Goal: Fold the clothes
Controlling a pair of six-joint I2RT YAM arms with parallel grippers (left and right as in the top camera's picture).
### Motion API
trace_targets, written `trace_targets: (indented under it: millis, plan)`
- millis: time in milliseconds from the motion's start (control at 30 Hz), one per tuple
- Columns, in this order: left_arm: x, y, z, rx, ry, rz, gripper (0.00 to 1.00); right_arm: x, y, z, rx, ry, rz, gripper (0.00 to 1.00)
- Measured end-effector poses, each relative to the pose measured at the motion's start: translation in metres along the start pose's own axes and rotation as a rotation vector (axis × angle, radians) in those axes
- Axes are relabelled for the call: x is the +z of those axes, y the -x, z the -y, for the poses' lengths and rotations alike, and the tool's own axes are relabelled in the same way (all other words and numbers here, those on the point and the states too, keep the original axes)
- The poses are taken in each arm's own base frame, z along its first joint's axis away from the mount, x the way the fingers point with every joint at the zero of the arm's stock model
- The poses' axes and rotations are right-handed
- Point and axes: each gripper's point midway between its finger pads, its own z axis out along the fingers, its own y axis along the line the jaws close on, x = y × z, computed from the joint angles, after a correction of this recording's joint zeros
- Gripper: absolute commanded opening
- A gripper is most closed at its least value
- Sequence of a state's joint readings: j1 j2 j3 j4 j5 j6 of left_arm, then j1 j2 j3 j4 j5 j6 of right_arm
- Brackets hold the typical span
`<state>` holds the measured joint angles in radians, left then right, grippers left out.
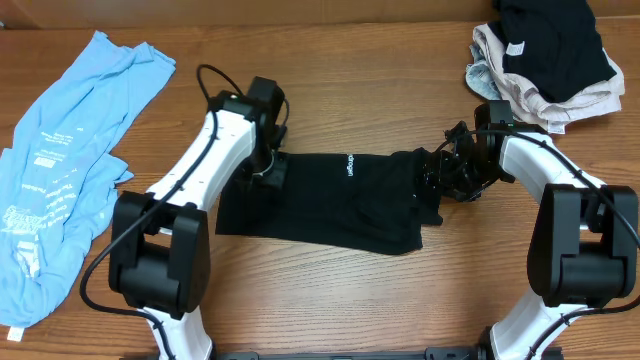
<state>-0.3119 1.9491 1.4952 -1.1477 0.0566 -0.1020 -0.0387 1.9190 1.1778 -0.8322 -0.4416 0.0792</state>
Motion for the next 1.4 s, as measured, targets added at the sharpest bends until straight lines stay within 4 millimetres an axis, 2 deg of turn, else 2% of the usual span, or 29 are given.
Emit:
trace_targets:
  millis: [233,400,433,467,533,633,700,867,1033,1133,1200,1267,1300,1333,1400]
  plan:
    - [-0.002,-0.004,0.01,-0.011,-0.03,-0.018,0.04,0.0,0.0,0.0,0.004,0.0,0.001,0.66]
    - [-0.019,-0.003,0.017,-0.022,-0.06,-0.024,0.04,0.0,0.0,0.0,0.003,0.0,0.001,0.67]
    - [-0.023,0.0,0.017,-0.023,-0.062,-0.014,0.08,0.0,0.0,0.0,0.004,0.0,0.001,0.67]
    - [-0.031,0.005,0.019,-0.026,-0.07,0.003,0.21,0.0,0.0,0.0,0.003,0.0,0.001,0.67]
    - [-0.039,0.011,0.023,-0.026,-0.088,0.027,0.38,0.0,0.0,0.0,0.004,0.0,0.0,0.67]
    - [-0.044,0.014,0.033,-0.031,-0.142,0.037,0.42,0.0,0.0,0.0,0.004,0.0,0.0,0.67]
    - [-0.045,0.013,0.039,-0.029,-0.175,0.032,0.5,0.0,0.0,0.0,0.003,0.0,0.0,0.67]
    - [-0.045,0.007,0.047,-0.02,-0.196,0.005,0.54,0.0,0.0,0.0,0.003,0.0,0.0,0.67]
    - [-0.043,0.0,0.028,-0.027,-0.092,-0.016,0.54,0.0,0.0,0.0,0.003,0.0,0.001,0.68]
    - [-0.042,0.007,0.008,-0.03,-0.026,0.013,0.62,0.0,0.0,0.0,0.003,0.0,0.0,0.67]
    - [-0.043,0.017,-0.005,-0.031,-0.006,0.052,0.64,0.0,0.0,0.0,0.003,0.0,0.001,0.68]
    - [-0.041,0.03,-0.016,-0.031,0.001,0.1,0.58,0.0,0.0,0.0,0.003,0.001,0.001,0.68]
    - [-0.04,0.035,-0.022,-0.029,0.001,0.122,0.49,0.0,0.0,0.0,0.003,0.001,0.001,0.67]
    - [-0.037,0.039,-0.026,-0.023,0.0,0.138,0.46,0.0,0.0,0.0,0.003,0.001,0.002,0.68]
    - [-0.03,0.042,-0.033,0.002,-0.005,0.151,0.45,0.0,0.0,0.0,0.003,0.001,0.002,0.68]
